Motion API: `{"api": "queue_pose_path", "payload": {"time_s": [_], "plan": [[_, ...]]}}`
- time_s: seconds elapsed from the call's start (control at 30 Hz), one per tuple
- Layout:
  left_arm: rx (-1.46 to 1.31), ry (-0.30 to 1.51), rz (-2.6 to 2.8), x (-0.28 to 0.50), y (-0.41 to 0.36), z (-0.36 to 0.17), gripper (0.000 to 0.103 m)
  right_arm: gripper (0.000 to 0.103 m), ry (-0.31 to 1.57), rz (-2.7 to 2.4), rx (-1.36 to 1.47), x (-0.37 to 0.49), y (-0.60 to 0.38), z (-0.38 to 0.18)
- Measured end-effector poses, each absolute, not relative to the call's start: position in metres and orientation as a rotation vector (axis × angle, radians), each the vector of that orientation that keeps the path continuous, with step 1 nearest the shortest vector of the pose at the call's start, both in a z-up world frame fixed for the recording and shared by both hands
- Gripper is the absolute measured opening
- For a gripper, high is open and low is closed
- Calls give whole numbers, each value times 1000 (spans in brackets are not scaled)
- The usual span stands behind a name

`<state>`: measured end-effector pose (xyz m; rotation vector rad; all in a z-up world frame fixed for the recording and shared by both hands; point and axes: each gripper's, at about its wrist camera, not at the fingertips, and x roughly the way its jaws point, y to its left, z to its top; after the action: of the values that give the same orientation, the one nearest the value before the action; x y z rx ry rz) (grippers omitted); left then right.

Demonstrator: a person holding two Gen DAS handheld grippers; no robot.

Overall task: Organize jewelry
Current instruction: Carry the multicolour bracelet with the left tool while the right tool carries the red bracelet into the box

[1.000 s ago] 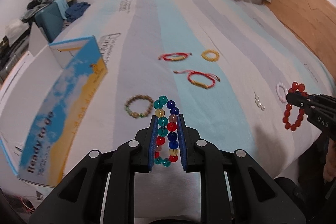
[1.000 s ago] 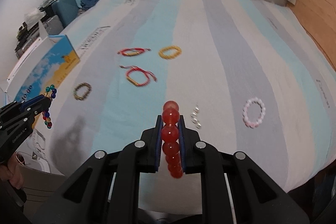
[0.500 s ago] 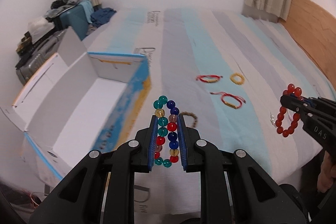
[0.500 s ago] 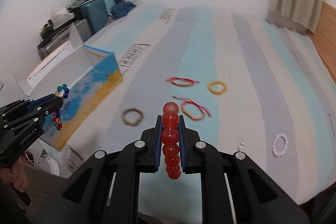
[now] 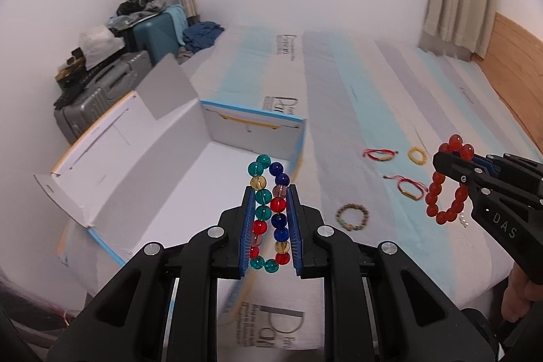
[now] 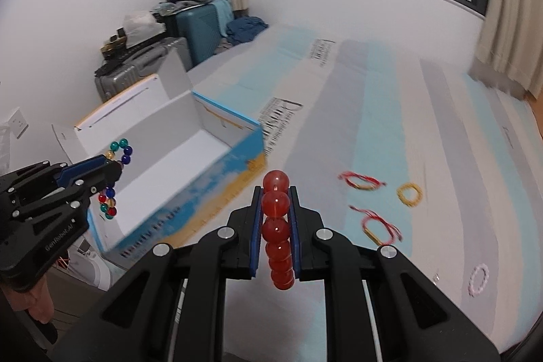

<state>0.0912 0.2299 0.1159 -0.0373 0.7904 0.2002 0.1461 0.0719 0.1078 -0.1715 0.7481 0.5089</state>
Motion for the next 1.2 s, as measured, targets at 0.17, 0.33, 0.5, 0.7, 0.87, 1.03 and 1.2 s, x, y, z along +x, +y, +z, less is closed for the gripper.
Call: {"api": "queue_pose_path", "payload": {"time_s": [0.17, 0.33, 0.5, 0.7, 0.87, 1.03, 1.2], "plan": [[-52, 803, 242, 92, 260, 120, 18, 13, 733, 560, -202, 146, 114, 118], [-79, 839, 258, 100, 290, 114, 18, 13, 733, 633, -261, 148, 163, 124], [-103, 888, 254, 112, 314, 99, 18, 12, 780, 708, -298, 160, 206, 116], [-118, 946, 261, 131, 345, 80, 18, 12, 830, 736, -363, 185, 248, 92], [-149, 1021, 266, 150, 372, 55, 18, 10, 931, 754, -402, 210, 282, 59], [-170, 1088, 250, 166, 387, 31, 16, 0, 1002, 761, -454, 224, 301, 36], [-156, 1185, 264, 179, 396, 0, 15, 0, 1091, 755, -493, 235, 313, 13]]}}
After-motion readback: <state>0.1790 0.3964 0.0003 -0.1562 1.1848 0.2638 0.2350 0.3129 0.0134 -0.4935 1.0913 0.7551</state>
